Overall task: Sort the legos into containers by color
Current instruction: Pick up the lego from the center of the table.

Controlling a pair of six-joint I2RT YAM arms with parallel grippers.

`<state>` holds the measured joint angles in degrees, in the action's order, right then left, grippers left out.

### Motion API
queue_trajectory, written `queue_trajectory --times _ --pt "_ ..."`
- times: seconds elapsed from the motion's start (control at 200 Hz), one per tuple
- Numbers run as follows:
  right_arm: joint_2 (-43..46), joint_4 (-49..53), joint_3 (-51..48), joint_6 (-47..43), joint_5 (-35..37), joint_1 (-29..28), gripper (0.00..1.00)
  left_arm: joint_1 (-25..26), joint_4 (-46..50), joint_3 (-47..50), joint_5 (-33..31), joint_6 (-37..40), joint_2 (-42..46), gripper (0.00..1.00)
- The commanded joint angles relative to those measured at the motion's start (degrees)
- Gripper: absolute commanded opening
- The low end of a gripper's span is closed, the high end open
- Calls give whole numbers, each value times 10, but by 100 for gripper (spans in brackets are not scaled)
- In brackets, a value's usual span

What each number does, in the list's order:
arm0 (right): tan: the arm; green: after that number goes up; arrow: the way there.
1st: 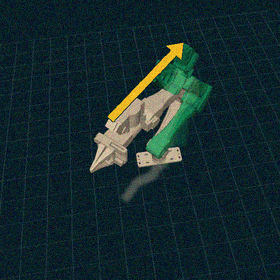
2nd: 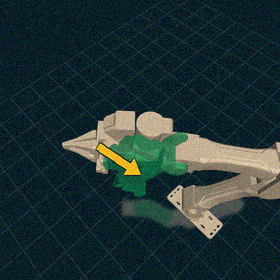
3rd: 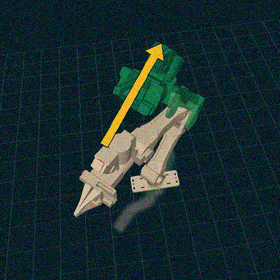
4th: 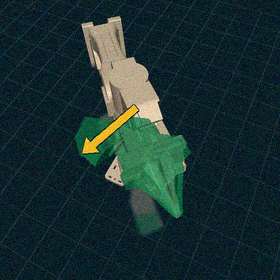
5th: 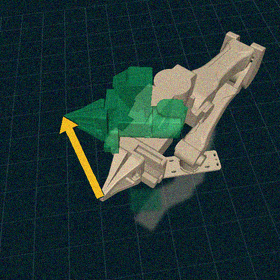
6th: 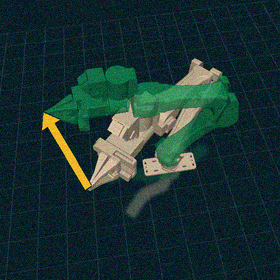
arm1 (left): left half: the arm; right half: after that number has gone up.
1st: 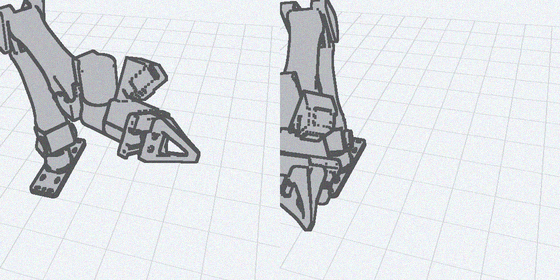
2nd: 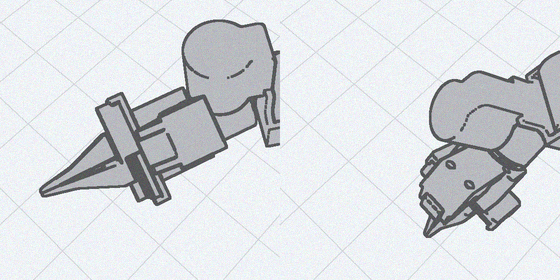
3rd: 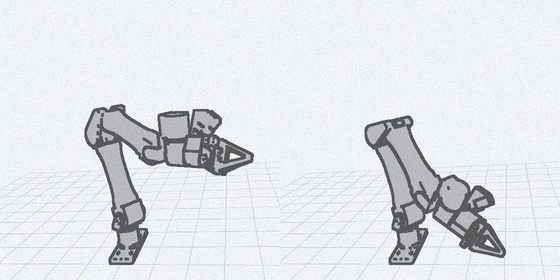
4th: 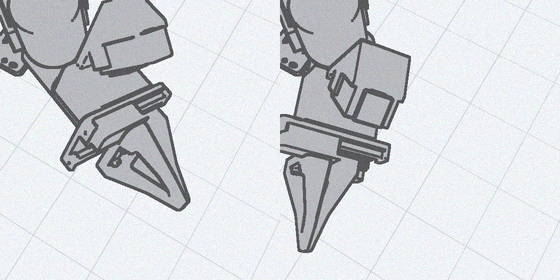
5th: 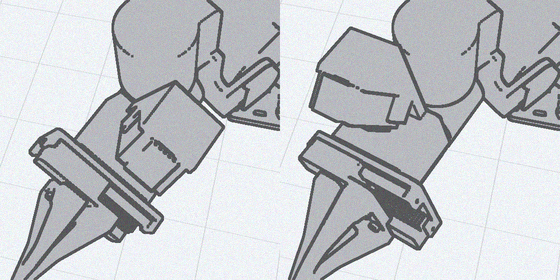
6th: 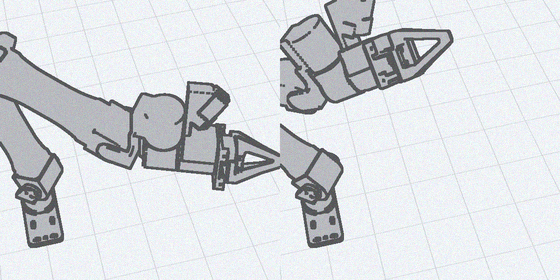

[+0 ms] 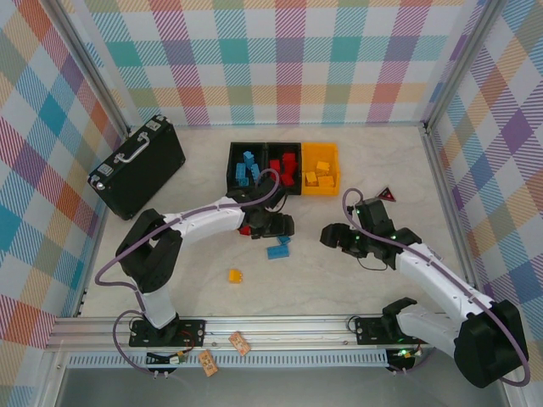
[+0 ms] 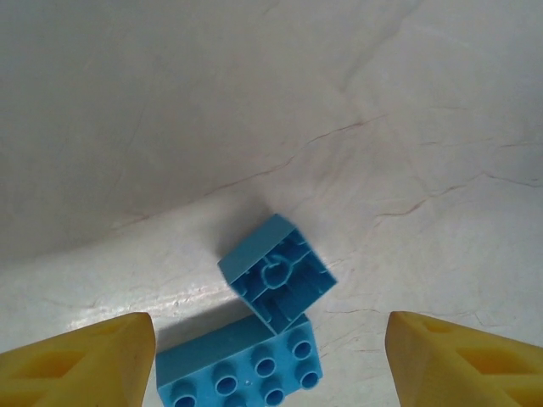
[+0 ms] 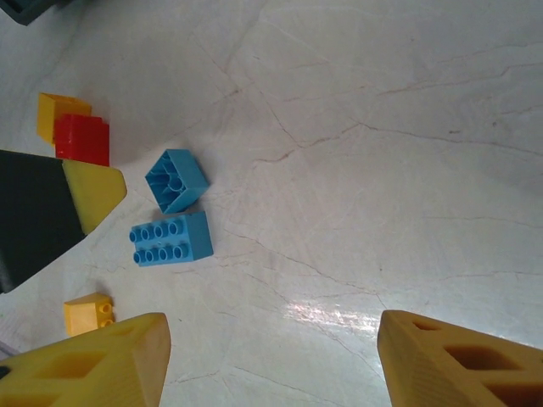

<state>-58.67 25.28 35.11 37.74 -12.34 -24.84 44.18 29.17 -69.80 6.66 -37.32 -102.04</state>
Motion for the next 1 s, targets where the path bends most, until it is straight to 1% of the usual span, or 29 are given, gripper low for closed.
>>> queue_trajectory --times 0.0,0.16,0.34,0.51,0.71,0.81,0.95,0.995 --pt "1 -19 -7 9 -9 -4 66 10 -34 12 13 -60 -16 73" --pt "-8 -22 -6 5 -6 -4 66 17 -41 5 18 -81 -37 73" --pt "-12 -27 -10 3 -1 -4 66 27 -28 -21 25 -91 -68 73" --pt "-7 -32 -19 5 -2 -4 66 31 -20 -47 16 -90 -91 70" --pt "2 -32 -29 6 2 -4 66 34 -2 -83 17 -80 -126 60" --pt "7 -30 -34 6 6 -4 66 41 19 -101 6 -71 -139 54" --pt "11 -30 -36 7 6 -5 66 46 39 -114 -13 -56 -143 37" --pt "12 -31 -36 6 3 -4 66 47 45 -115 -20 -52 -141 36"
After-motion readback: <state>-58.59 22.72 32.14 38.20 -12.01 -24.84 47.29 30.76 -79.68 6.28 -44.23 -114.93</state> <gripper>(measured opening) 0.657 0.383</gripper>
